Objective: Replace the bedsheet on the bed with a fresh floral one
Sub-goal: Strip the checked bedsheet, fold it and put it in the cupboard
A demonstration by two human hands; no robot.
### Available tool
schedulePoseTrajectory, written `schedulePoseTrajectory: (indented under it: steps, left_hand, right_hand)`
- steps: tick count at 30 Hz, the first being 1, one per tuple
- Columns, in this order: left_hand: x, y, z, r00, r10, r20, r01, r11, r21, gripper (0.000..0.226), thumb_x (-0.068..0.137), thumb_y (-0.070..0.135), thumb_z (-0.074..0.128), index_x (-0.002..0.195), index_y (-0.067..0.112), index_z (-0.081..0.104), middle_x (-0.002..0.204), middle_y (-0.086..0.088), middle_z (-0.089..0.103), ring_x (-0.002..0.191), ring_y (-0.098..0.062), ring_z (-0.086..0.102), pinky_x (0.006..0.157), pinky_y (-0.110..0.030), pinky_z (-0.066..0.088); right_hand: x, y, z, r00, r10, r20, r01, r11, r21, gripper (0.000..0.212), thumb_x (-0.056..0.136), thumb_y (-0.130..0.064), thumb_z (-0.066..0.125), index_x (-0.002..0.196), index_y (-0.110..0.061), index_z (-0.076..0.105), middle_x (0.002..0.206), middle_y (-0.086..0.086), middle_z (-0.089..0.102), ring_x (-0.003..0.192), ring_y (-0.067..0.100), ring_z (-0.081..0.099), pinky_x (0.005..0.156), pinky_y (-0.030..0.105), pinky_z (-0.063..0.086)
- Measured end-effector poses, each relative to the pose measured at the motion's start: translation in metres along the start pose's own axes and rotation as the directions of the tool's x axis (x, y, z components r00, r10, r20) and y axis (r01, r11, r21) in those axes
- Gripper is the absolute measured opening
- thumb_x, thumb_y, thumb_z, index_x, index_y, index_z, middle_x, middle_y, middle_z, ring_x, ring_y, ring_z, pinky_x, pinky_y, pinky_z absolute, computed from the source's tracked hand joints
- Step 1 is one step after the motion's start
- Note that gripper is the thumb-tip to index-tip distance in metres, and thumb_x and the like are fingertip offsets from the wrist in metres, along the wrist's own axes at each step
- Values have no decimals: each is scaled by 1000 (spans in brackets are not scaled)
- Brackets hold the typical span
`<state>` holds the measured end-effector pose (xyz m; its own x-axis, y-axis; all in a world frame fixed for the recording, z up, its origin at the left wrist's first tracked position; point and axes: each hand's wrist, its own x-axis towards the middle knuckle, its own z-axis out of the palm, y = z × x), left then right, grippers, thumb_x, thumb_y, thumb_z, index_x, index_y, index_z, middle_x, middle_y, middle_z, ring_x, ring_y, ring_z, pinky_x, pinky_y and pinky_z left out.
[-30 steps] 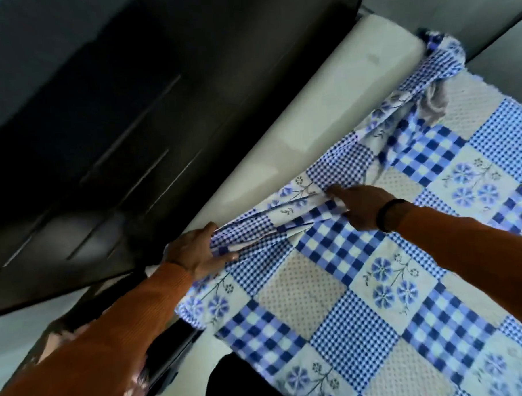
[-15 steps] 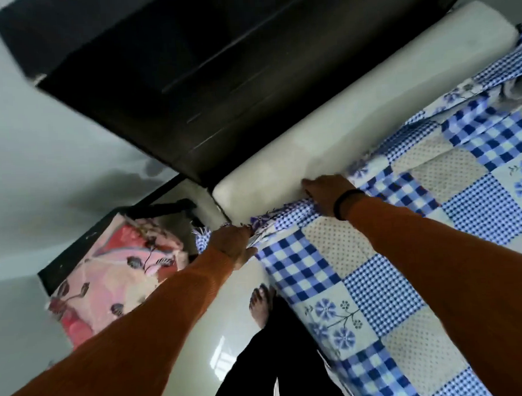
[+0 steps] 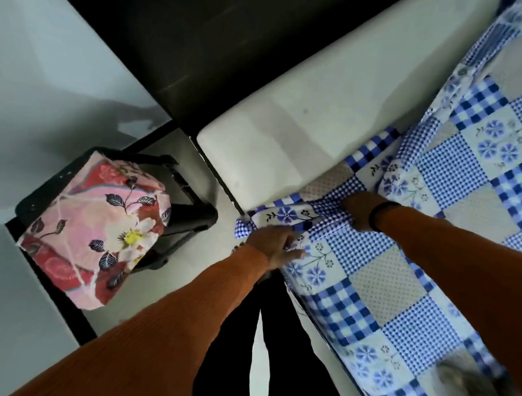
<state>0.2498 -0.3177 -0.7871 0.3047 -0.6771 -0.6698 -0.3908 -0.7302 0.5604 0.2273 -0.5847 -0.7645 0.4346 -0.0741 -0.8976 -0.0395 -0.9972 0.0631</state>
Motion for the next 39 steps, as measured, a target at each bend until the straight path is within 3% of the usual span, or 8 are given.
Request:
schedulePoseTrajectory:
  steps: [3, 9, 12, 18, 25, 31, 35, 39]
  left_hand:
    - [17, 13, 3, 991, 4, -132, -7, 1000, -21, 46, 85, 72, 60, 96, 28, 50, 82, 9, 57, 78, -19, 60, 67, -34, 48]
    - [39, 56, 19, 998, 41, 39, -46, 989, 138, 68, 87, 65, 65, 141, 29, 46, 120, -1, 67, 106, -25, 65, 82, -35, 51]
    - [44, 73, 40, 999, -28, -26, 31, 991, 134, 63, 94, 55, 63, 148, 34, 41, 125, -1, 65, 111, -26, 64, 85, -37, 54]
    - [36, 97, 60, 997, -66, 26, 63, 992, 108, 40, 101, 44, 58, 137, 28, 55, 117, 0, 71, 105, -25, 67, 87, -43, 58]
    - [17, 118, 98, 945, -115, 308, 56, 979, 194, 57, 99, 50, 59, 143, 14, 52, 131, -11, 61, 115, -33, 61, 94, -43, 54]
    - [20, 159, 142, 936, -64, 346, 58, 998, 27, 40, 98, 51, 59, 119, 16, 63, 107, -4, 67, 97, -25, 64, 76, -33, 50]
    - [26, 172, 138, 995, -38, 94, 47, 994, -95, 46, 94, 65, 56, 80, 21, 58, 68, 3, 55, 65, -15, 56, 63, -32, 48]
    - [46, 181, 103, 992, -49, -115, 44, 998, -47, 44, 102, 53, 50, 69, 25, 45, 60, 2, 47, 55, -14, 46, 55, -31, 40]
  right_hand:
    - [-3, -1, 10, 999, -24, -44, 27, 997, 68, 39, 92, -8, 64, 130, -17, 60, 126, 12, 63, 110, 33, 63, 87, 39, 55]
    - [-14, 18, 60, 990, -38, -137, 60, 985, 161, 45, 95, -12, 61, 139, -20, 56, 129, 10, 63, 115, 33, 61, 93, 43, 53]
    - [-24, 27, 82, 952, -28, -305, 121, 949, 292, 35, 97, -9, 60, 131, -16, 63, 127, 12, 64, 115, 34, 60, 97, 47, 51]
    - [-45, 26, 130, 649, -14, -761, 301, 923, 240, 37, 71, 17, 65, 102, -4, 67, 100, 19, 62, 94, 42, 59, 85, 54, 52]
    - [-73, 39, 191, 490, 3, -872, 324, 928, 185, 30, 90, -4, 40, 95, -3, 69, 95, 18, 58, 96, 37, 49, 80, 54, 49]
    - [-83, 67, 244, 584, 17, -812, 279, 935, 220, 28, 73, 17, 66, 94, -1, 72, 94, 18, 62, 88, 37, 52, 71, 50, 50]
    - [-89, 83, 262, 641, 43, -766, 269, 922, 277, 40, 60, 21, 75, 94, -1, 74, 93, 16, 64, 89, 34, 49, 68, 48, 54]
    - [-100, 89, 261, 683, 141, -717, 264, 867, 422, 44, 59, 17, 73, 100, 0, 73, 106, 21, 67, 102, 41, 56, 75, 54, 57]
